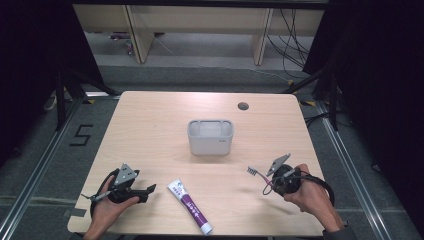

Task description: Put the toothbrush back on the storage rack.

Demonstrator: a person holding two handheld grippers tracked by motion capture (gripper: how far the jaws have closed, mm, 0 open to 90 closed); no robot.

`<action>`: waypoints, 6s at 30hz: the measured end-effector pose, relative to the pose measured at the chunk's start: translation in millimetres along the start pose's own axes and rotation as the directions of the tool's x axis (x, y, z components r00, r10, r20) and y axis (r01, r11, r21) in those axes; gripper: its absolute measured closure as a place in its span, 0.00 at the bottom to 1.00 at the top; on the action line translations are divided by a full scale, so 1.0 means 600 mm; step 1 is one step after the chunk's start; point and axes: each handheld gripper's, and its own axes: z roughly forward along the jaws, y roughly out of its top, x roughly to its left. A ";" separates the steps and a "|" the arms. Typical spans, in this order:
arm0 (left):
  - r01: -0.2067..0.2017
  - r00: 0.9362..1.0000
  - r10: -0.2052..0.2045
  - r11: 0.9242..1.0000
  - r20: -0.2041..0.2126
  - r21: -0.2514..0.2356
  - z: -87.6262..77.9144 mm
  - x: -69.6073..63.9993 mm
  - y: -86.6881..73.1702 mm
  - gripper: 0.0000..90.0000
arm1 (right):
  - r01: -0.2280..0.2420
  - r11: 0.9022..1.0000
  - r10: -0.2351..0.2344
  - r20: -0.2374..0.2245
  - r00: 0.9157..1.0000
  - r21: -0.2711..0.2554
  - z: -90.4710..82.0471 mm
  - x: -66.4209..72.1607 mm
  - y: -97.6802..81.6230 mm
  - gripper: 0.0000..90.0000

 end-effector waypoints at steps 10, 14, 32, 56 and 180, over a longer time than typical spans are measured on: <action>0.000 1.000 0.000 1.000 0.001 -0.002 0.000 0.002 0.000 0.20 | -0.113 0.966 0.119 0.009 0.993 -0.233 -0.005 -0.042 0.024 0.93; -0.005 1.000 0.005 1.000 0.002 0.005 0.000 0.002 0.000 0.20 | -0.150 0.949 0.165 0.033 0.986 -0.279 0.003 -0.052 0.033 0.93; -0.001 1.000 0.001 1.000 0.003 -0.001 -0.001 0.004 0.000 0.20 | -0.206 0.874 0.212 -0.035 0.977 -0.441 -0.001 -0.087 0.091 0.93; -0.004 1.000 0.004 1.000 0.008 -0.002 -0.002 0.003 0.001 0.20 | -0.270 0.700 0.292 -0.079 0.953 -0.662 -0.024 -0.120 0.152 0.93; -0.007 1.000 0.007 1.000 0.015 0.008 -0.002 0.000 -0.004 0.20 | -0.335 0.619 0.355 -0.127 0.926 -0.711 0.069 -0.124 0.212 0.44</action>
